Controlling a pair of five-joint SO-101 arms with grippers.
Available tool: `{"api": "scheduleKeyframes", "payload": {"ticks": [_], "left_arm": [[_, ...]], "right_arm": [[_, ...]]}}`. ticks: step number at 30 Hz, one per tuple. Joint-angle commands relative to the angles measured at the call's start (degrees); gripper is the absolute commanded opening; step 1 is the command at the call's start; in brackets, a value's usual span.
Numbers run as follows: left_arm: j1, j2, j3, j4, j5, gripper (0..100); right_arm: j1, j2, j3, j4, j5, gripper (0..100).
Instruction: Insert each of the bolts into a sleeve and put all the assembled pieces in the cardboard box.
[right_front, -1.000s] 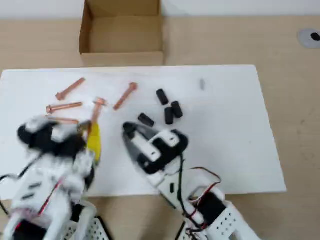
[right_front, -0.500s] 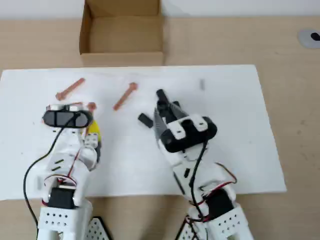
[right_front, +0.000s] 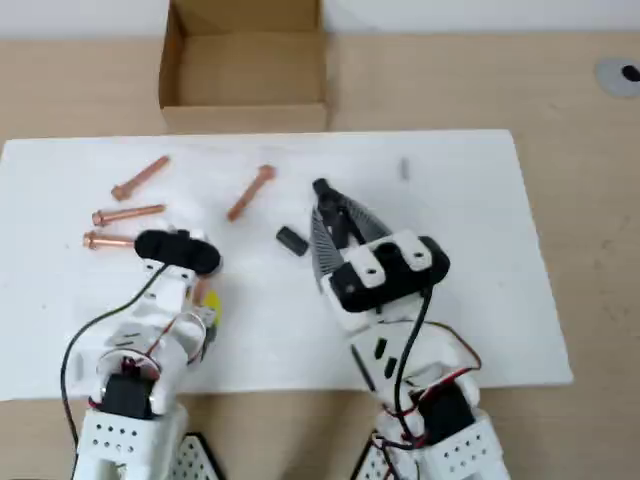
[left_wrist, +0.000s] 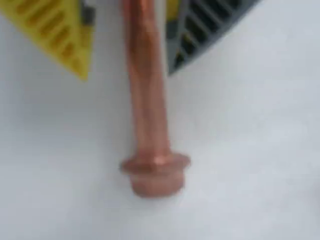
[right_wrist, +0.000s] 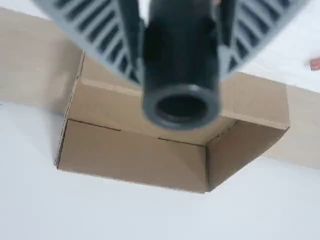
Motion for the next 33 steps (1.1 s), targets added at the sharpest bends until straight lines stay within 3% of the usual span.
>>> {"api": "scheduleKeyframes", "payload": {"ticks": [1,5,12,19,24,33], "left_arm": [[0.6,-0.3,-2.9,2.5,-4.3,13],[0.1,-0.3,-4.8,6.4,-7.4,18],[0.2,0.0,-16.4,2.5,5.2,18],[0.3,5.4,-14.8,1.7,8.6,19],[0.2,20.0,-25.5,2.4,9.0,18],[-2.7,64.6,-55.1,15.1,11.0,18]], "right_arm": [[0.0,-6.5,-4.4,-0.5,0.4,0.9],[0.0,-6.5,-5.7,4.4,0.3,0.9],[0.0,-6.5,-6.2,7.9,0.2,0.9],[0.0,-6.5,-6.1,7.9,0.2,0.9],[0.0,-6.5,-5.8,7.9,0.2,0.9],[0.0,-6.5,-5.8,8.0,0.2,0.9]]}}
